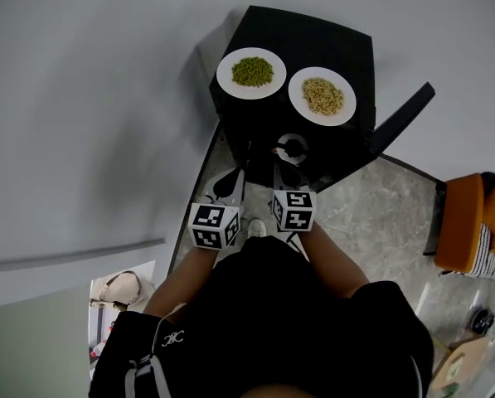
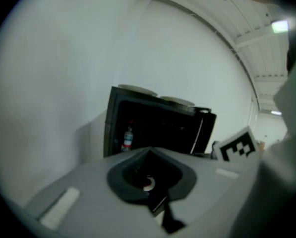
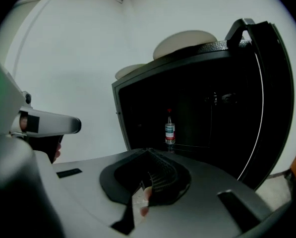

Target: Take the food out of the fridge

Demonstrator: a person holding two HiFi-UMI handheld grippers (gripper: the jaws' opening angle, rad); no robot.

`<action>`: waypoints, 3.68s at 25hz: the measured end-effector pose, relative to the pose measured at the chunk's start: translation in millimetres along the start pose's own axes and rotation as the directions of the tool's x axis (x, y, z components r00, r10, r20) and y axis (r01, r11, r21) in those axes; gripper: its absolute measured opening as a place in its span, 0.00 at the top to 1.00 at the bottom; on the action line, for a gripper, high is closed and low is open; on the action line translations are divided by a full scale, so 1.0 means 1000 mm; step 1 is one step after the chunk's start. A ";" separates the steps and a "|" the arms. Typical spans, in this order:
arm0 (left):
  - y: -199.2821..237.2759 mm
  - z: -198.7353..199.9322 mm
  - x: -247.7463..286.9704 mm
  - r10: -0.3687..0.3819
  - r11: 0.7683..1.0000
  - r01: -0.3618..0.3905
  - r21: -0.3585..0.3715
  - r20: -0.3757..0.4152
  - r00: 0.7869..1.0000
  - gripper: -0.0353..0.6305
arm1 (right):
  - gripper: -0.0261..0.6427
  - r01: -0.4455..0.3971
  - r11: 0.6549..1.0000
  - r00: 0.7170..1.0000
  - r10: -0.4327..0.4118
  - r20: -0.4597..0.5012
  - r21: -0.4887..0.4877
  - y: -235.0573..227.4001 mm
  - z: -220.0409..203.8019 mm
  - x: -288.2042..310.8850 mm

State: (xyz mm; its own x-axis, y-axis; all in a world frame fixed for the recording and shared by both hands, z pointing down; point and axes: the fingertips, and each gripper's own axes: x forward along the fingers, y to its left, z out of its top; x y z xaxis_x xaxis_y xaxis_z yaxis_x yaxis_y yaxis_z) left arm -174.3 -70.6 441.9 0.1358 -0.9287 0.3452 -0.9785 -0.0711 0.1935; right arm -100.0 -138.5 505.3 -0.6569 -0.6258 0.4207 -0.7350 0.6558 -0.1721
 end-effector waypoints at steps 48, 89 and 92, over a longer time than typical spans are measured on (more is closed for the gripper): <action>0.050 -0.201 0.126 -0.305 0.945 0.325 0.038 -0.263 0.915 0.95 | 0.81 -0.029 0.016 0.893 -0.449 0.033 0.999 -0.196 -0.322 0.198; 0.014 -0.075 0.044 -0.227 0.967 0.242 0.075 -0.171 0.959 0.95 | 0.95 -0.262 0.071 0.928 -0.255 0.271 0.962 -0.022 -0.170 -0.055; 0.009 -0.039 0.017 -0.243 0.963 0.257 0.082 -0.150 0.958 0.95 | 0.95 -0.278 0.083 0.922 -0.256 0.290 0.957 -0.005 -0.126 -0.096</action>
State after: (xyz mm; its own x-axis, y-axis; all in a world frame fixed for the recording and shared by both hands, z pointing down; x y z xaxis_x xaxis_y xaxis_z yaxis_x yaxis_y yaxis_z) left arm -174.5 -72.7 485.3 0.3912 -0.8183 0.4211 -0.9200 -0.3370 0.2000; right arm -12.0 -28.6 577.5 -0.4661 -0.8675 0.1739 -0.0396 -0.1759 -0.9836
